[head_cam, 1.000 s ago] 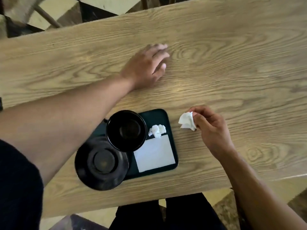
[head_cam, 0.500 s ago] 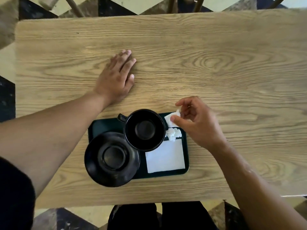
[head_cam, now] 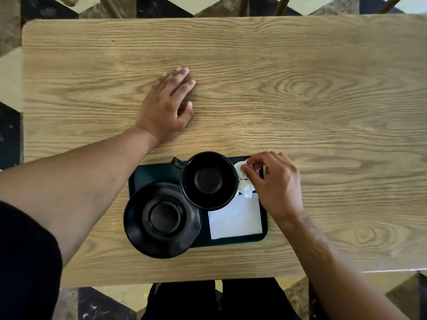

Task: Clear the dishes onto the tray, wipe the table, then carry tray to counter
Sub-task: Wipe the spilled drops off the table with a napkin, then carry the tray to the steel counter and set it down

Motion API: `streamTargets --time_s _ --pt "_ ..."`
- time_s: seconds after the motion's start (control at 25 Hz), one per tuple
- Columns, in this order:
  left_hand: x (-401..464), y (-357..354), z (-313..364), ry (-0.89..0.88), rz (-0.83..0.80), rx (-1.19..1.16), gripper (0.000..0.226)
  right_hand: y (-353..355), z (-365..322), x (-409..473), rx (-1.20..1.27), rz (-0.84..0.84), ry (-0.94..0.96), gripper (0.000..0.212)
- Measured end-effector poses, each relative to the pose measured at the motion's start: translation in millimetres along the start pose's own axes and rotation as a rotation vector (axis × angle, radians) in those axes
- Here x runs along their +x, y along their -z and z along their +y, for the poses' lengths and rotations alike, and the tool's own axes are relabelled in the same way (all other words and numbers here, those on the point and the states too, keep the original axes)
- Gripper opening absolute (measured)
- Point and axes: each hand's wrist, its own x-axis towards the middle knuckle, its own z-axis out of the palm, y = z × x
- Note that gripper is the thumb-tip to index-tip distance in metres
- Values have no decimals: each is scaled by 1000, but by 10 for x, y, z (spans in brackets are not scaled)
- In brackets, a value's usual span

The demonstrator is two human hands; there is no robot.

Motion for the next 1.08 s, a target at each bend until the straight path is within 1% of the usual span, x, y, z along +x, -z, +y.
streamTargets --time_s 0.16,0.32,0.4,0.52,0.64,0.72,0.8,0.88,0.96,1.04,1.08 --pt "-8 -5 -5 -5 -13 5 51 -29 -46 -27 41 42 -55 11" --pt "-29 33 30 17 -63 51 52 44 -84 -25 42 -2 -158 9" --pt "-81 83 47 60 -115 46 54 98 -99 -65 65 -19 -187 7" --pt "-306 205 7 114 -200 -15 55 173 -66 -206 77 1 -148 7" --pt "-655 401 -62 197 -280 -133 49 185 65 -395 43 -22 -184 15" --pt "-953 542 -94 282 -312 -203 48 192 137 -575 13 -55 -210 21" --pt "-1305 685 -140 386 -330 -253 48 212 178 -796 -72 -78 -245 28" --pt "-1757 826 -174 483 -349 -258 47 250 172 -1037 -196 -146 -301 35" --pt "-2222 925 -160 573 -389 -255 50 275 159 -1248 -326 -298 -294 40" --pt "-2676 978 -42 610 -431 -228 59 294 90 -1434 -420 -429 -270 46" --pt "-2861 972 55 625 -442 -212 63 300 17 -1516 -418 -452 -304 46"
